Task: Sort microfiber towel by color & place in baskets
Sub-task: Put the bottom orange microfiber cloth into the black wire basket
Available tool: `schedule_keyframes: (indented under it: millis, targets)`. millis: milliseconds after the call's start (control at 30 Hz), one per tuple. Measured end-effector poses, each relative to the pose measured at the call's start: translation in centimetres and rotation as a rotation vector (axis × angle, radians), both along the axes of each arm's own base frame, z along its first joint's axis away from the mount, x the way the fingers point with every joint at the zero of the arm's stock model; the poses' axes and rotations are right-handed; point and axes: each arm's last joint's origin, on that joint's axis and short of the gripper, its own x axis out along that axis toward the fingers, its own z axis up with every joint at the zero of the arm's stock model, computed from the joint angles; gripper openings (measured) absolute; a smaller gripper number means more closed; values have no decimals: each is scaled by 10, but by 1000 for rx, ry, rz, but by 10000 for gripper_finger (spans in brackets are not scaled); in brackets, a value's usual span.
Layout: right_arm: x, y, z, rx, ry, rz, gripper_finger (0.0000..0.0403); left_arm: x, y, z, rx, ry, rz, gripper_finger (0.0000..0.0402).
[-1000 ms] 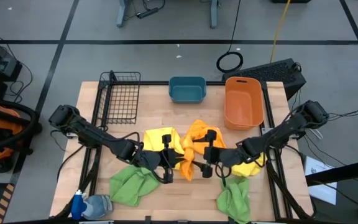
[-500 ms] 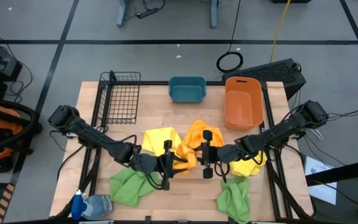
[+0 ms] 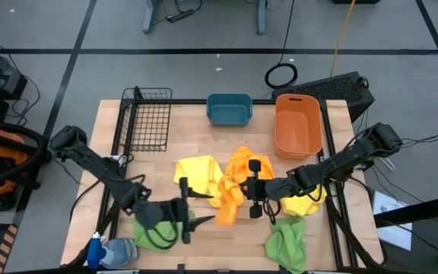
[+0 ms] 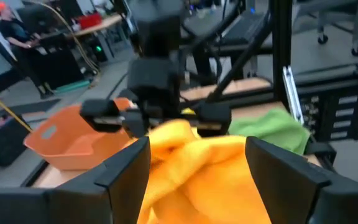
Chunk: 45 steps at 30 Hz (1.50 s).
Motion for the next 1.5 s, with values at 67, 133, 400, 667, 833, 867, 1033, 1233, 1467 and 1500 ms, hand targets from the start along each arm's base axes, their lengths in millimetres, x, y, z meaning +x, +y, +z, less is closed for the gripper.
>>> schedule_keyframes:
  millis: [67,133,400,667,833,867,1033,1233,1467,1500]
  targets:
    - [0,0,0,-5,-3,3,12,-1,-2,2,-3,-12,13,267]
    - [0,0,1,-5,-3,4,13,-1,-2,0,3,-5,20,267]
    - [0,0,1,-5,-6,5,21,24,3,-25,5,27,79,267]
    - [0,0,1,-6,-3,6,22,30,8,-32,-46,35,115,267]
    - [0,0,0,-7,0,7,22,29,12,-41,-29,94,142,273]
    - [0,0,0,-8,2,7,22,29,14,-43,-11,110,159,279]
    - [-1,0,-1,-11,10,7,22,32,22,-45,13,111,230,330]
    - [-1,0,-1,-11,10,7,22,35,29,-48,-50,143,217,392]
    - [-1,0,-1,-11,9,7,22,24,21,-69,-147,158,184,390]
    - [-1,0,0,-11,9,6,22,22,20,-72,-157,144,177,389]
